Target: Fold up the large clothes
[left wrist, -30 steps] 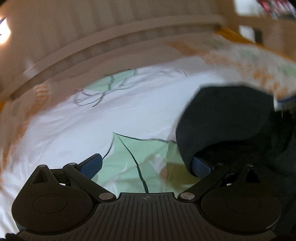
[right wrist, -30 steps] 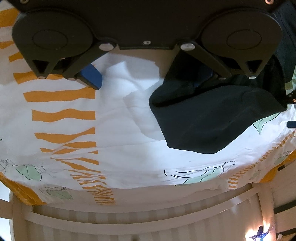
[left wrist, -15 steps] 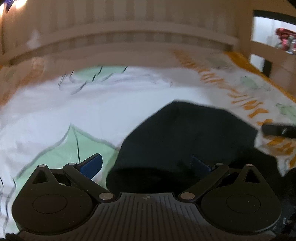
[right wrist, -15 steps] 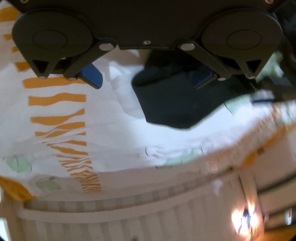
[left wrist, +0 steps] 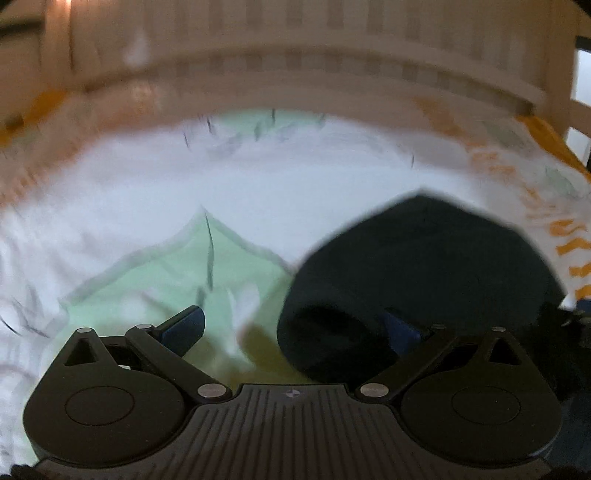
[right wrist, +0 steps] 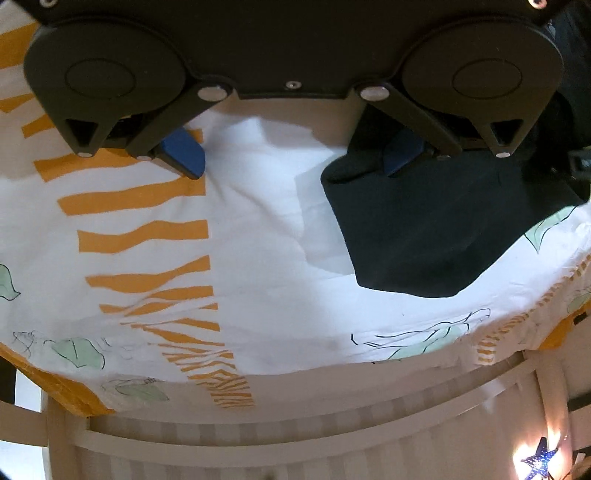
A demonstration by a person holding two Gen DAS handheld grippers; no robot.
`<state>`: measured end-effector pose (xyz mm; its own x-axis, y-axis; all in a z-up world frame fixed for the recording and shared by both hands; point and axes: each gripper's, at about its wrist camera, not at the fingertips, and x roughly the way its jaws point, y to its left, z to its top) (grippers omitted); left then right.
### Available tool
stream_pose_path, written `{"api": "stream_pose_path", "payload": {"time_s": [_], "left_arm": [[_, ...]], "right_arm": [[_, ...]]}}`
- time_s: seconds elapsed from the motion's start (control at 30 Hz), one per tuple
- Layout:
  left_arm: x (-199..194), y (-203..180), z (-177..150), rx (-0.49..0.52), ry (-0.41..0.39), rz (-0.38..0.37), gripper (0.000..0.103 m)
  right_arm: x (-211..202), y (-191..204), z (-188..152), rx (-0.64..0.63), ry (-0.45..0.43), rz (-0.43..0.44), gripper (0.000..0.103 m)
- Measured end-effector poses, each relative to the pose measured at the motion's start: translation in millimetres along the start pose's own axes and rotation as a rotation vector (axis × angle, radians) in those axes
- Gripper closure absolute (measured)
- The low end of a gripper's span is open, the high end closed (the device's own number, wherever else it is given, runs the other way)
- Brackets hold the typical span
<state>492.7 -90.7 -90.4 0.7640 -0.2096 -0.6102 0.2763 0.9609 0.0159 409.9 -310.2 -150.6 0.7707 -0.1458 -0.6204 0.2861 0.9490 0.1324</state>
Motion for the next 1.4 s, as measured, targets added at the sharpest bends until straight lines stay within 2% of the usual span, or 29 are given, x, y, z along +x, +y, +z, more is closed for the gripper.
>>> {"api": "stream_pose_path", "payload": {"time_s": [0.07, 0.13, 0.2, 0.27, 0.43, 0.5, 0.57, 0.6, 0.63, 0.67, 0.7, 0.77, 0.87, 0.97, 1.1, 1.13, 1.17, 1.2, 1.23, 1.27, 1.3, 1.33, 1.4], "left_arm": [[-31.1, -5.3, 1.6, -0.033, -0.092, -0.023, 0.000], [-51.2, -8.4, -2.5, -0.093, -0.122, -0.071, 0.000], [-52.3, -18.1, -4.1, -0.098, -0.104, -0.132, 0.000], [-47.0, -25.0, -5.2, -0.050, -0.075, -0.156, 0.000], [-28.1, -7.3, 5.4, -0.046, -0.024, -0.089, 0.001], [-20.5, 3.6, 11.9, -0.062, -0.019, -0.096, 0.001], [-9.7, 15.4, 21.0, -0.088, -0.011, -0.108, 0.001], [-4.3, 21.0, 24.9, -0.097, -0.006, -0.123, 0.002], [2.5, 24.6, 29.3, -0.101, 0.005, -0.142, 0.007], [10.5, 26.3, 33.5, -0.096, 0.024, -0.162, 0.019], [18.1, 27.9, 37.8, -0.088, 0.053, -0.183, 0.022], [33.7, 30.7, 42.9, -0.056, 0.102, -0.211, 0.023], [51.7, 28.0, 44.1, -0.025, 0.143, -0.239, 0.027], [63.9, 23.2, 41.1, 0.006, 0.161, -0.261, 0.027], [83.5, 22.3, 36.0, 0.018, 0.205, -0.238, 0.029], [88.0, 23.7, 34.4, 0.005, 0.219, -0.249, 0.030], [89.6, 25.6, 32.8, -0.009, 0.212, -0.263, 0.035], [89.1, 27.5, 31.5, -0.025, 0.195, -0.281, 0.043], [87.4, 29.4, 30.2, -0.042, 0.175, -0.318, 0.071], [85.2, 29.9, 29.6, -0.057, 0.163, -0.356, 0.089], [80.9, 28.0, 28.8, -0.057, 0.147, -0.354, 0.089], [75.8, 23.6, 28.3, -0.029, 0.130, -0.334, 0.093], [63.7, 13.2, 26.6, 0.061, 0.089, -0.308, 0.095]], "right_arm": [[-0.2, -0.2, -0.4, 0.000, -0.001, 0.001, 0.001], [-1.2, -0.7, -1.4, 0.004, -0.002, 0.006, 0.000], [-1.0, -1.8, -1.6, 0.011, -0.004, 0.014, 0.000], [-1.1, -4.7, -1.4, 0.025, -0.010, 0.032, 0.000], [-22.2, -14.1, 1.4, 0.081, -0.086, 0.135, 0.001], [-37.7, -14.5, 8.1, 0.105, -0.153, 0.173, 0.001], [-44.1, -14.0, 17.8, 0.118, -0.163, 0.222, 0.001], [-42.9, -13.0, 24.7, 0.114, -0.145, 0.249, 0.001], [-39.4, -11.2, 33.2, 0.096, -0.129, 0.276, 0.001], [-35.3, -10.0, 41.0, 0.074, -0.119, 0.285, 0.001], [-29.9, -8.5, 49.8, 0.045, -0.104, 0.280, 0.001], [-16.6, -6.3, 66.8, -0.010, -0.076, 0.270, 0.001], [10.8, -10.1, 88.6, -0.034, 0.007, 0.309, 0.004], [32.7, -10.7, 94.2, -0.046, 0.095, 0.335, 0.005], [54.8, -7.1, 84.6, -0.059, 0.175, 0.324, 0.009], [60.0, -7.5, 80.2, -0.052, 0.188, 0.321, 0.012], [62.0, -9.3, 76.7, -0.041, 0.194, 0.318, 0.014], [62.4, -11.2, 73.7, -0.028, 0.186, 0.321, 0.022], [61.7, -13.6, 72.0, -0.014, 0.173, 0.337, 0.036], [60.6, -15.8, 70.2, 0.004, 0.163, 0.357, 0.046], [59.2, -17.1, 69.0, 0.023, 0.160, 0.379, 0.079], [56.3, -16.3, 68.7, 0.031, 0.153, 0.388, 0.087], [47.2, -8.4, 71.4, -0.020, 0.115, 0.368, 0.087]]}}
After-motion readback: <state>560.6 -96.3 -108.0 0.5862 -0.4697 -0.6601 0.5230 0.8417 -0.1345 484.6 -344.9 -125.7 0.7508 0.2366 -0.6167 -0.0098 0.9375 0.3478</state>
